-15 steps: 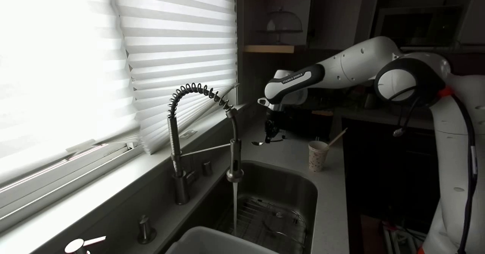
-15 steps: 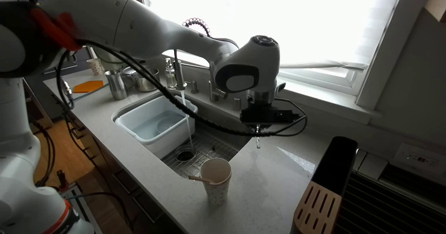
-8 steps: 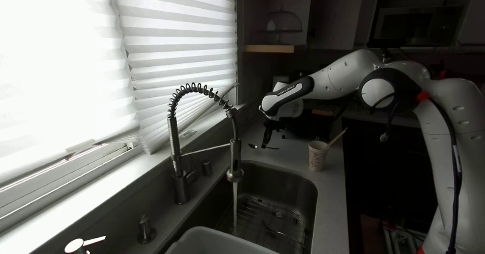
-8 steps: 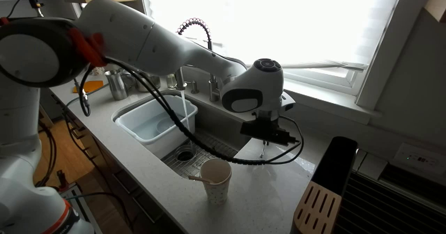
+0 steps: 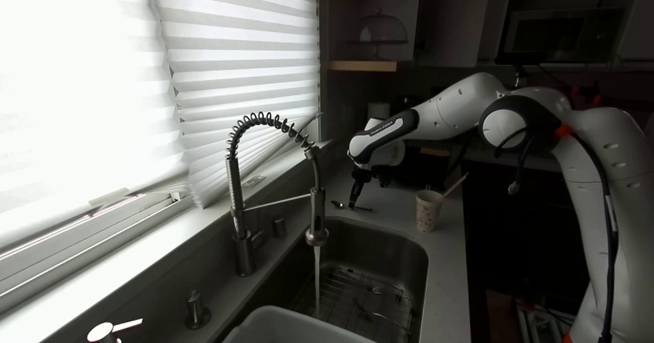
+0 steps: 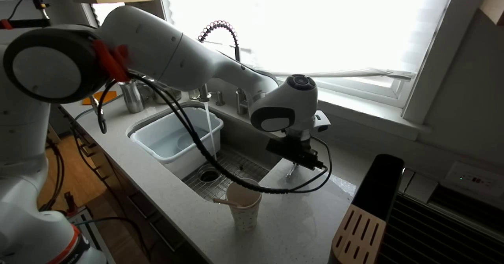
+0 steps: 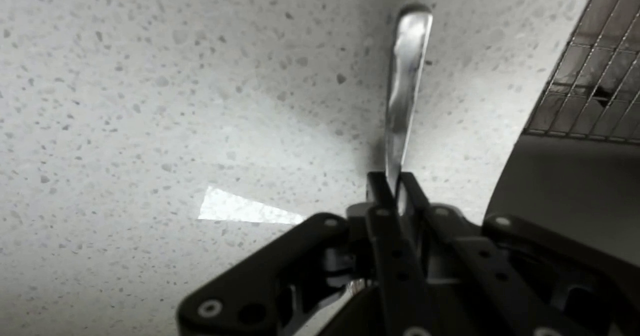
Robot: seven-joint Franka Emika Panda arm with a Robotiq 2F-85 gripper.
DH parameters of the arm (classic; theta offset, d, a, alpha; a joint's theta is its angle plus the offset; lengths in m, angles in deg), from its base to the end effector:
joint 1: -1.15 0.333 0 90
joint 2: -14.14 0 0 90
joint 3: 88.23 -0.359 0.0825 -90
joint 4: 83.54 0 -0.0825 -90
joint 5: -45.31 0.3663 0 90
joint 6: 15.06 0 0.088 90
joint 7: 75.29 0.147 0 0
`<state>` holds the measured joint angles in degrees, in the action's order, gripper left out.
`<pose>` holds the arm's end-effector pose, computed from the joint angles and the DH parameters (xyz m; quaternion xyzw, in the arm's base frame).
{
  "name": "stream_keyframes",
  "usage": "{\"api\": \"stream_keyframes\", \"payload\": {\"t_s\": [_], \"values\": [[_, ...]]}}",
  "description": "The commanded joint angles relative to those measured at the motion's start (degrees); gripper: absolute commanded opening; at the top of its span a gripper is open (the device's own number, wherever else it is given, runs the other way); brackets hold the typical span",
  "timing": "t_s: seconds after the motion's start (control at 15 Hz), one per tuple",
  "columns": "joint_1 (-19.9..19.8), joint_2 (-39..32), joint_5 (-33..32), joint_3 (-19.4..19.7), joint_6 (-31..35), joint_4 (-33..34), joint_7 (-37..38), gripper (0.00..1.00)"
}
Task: Open the tap and rinse the spoon
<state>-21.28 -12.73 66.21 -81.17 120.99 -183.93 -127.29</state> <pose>0.6101 -0.3189 0.3314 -0.9874 -0.0826 -0.1313 0.0307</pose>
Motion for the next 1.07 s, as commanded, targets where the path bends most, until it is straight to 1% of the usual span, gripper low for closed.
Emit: {"api": "stream_keyframes", "payload": {"t_s": [0.0,0.13,0.33,0.47,0.53,0.6,0.73,0.87,1.0], "values": [[-1.6,-0.7,-0.1,-1.1,0.1,1.1,1.8,0.35],[-1.8,-0.3,-0.1,-1.1,0.0,1.2,2.1,0.47],[-1.7,0.7,-0.7,-0.8,-0.2,1.6,3.3,0.71],[-0.7,2.7,-2.7,-0.3,-1.6,1.2,4.5,0.85],[-0.1,4.2,-4.3,0.1,-2.6,0.8,5.0,0.94],[0.4,5.7,-5.6,0.3,-3.1,0.4,5.8,0.99],[1.7,8.7,-9.1,1.1,-4.0,-0.2,8.7,1.0],[3.1,11.8,-13.3,2.1,-5.6,-0.5,13.2,1.0],[3.9,14.1,-16.0,2.3,-7.4,-0.4,16.5,1.0]]}}
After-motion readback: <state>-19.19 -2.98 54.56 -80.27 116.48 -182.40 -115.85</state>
